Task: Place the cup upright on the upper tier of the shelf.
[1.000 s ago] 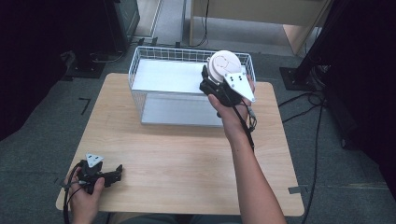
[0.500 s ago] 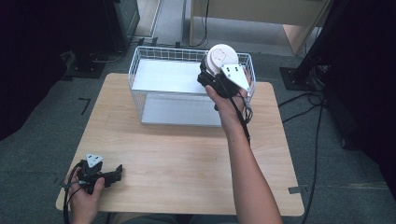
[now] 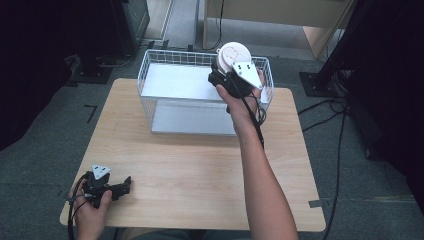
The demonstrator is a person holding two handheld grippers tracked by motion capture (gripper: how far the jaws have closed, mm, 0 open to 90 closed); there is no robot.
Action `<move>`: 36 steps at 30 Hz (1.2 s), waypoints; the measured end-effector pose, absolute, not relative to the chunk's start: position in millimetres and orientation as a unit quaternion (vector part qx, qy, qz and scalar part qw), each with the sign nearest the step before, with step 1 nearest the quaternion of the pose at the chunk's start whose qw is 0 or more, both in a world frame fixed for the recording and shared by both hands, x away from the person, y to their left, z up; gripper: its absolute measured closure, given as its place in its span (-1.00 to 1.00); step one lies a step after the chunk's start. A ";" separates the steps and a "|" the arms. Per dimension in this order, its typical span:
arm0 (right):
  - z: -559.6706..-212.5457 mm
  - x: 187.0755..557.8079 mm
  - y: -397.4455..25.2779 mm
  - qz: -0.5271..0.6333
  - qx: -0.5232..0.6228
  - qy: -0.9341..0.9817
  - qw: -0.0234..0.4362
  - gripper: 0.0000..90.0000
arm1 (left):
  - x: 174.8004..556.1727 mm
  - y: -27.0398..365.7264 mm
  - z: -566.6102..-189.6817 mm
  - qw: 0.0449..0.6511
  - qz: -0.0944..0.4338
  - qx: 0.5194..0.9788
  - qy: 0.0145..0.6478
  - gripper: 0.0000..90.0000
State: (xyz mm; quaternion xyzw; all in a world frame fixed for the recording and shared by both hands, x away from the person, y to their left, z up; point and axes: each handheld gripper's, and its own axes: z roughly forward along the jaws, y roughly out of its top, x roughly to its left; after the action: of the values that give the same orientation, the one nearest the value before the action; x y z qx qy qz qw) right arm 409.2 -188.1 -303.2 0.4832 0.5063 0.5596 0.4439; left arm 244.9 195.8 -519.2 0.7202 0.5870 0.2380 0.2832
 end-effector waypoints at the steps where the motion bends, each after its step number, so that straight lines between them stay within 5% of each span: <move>1: -302.8 410.4 -188.1 0.560 0.484 0.506 0.444 -0.66 | 244.9 195.8 -519.2 0.283 0.238 0.720 0.587 -1.00; 36: -302.6 449.0 -185.4 0.547 0.516 0.490 0.441 -0.65 | 244.9 195.7 -519.3 0.283 0.239 0.720 0.587 -1.00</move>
State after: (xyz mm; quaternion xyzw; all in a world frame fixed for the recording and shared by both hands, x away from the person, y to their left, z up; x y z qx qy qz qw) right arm 449.0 -185.4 -302.6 0.5158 0.4902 0.5470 0.4410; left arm 244.9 195.7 -519.3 0.7201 0.5870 0.2388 0.2828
